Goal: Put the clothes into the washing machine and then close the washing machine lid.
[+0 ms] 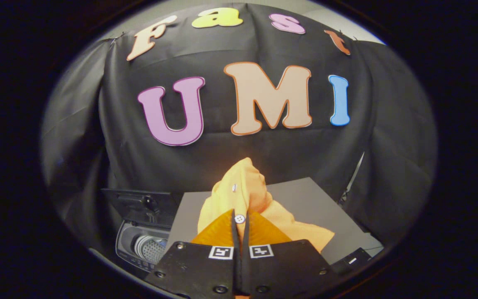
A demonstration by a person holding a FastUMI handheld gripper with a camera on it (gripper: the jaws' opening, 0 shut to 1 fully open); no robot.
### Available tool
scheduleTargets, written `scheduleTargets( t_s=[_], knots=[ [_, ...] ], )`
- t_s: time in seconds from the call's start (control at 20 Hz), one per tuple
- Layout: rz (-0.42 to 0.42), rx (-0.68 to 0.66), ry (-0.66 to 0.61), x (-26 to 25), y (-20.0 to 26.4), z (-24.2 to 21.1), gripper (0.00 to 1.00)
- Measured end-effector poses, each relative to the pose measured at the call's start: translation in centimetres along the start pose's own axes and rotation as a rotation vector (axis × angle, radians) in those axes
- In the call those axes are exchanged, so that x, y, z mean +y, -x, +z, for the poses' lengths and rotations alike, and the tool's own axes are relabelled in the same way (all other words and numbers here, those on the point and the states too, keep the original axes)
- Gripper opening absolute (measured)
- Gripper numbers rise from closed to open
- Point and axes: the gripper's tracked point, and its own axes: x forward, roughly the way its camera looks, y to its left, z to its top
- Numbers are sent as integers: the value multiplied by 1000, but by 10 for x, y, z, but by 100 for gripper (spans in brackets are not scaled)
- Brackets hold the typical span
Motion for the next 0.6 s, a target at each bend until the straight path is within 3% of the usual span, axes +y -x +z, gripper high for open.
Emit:
scheduleTargets(
  t_s=[0.25, 0.6],
  knots=[
    [56, -60, -14, 53, 11, 27, 0],
    [191, -90, 3, 157, 9, 30, 0]
  ],
)
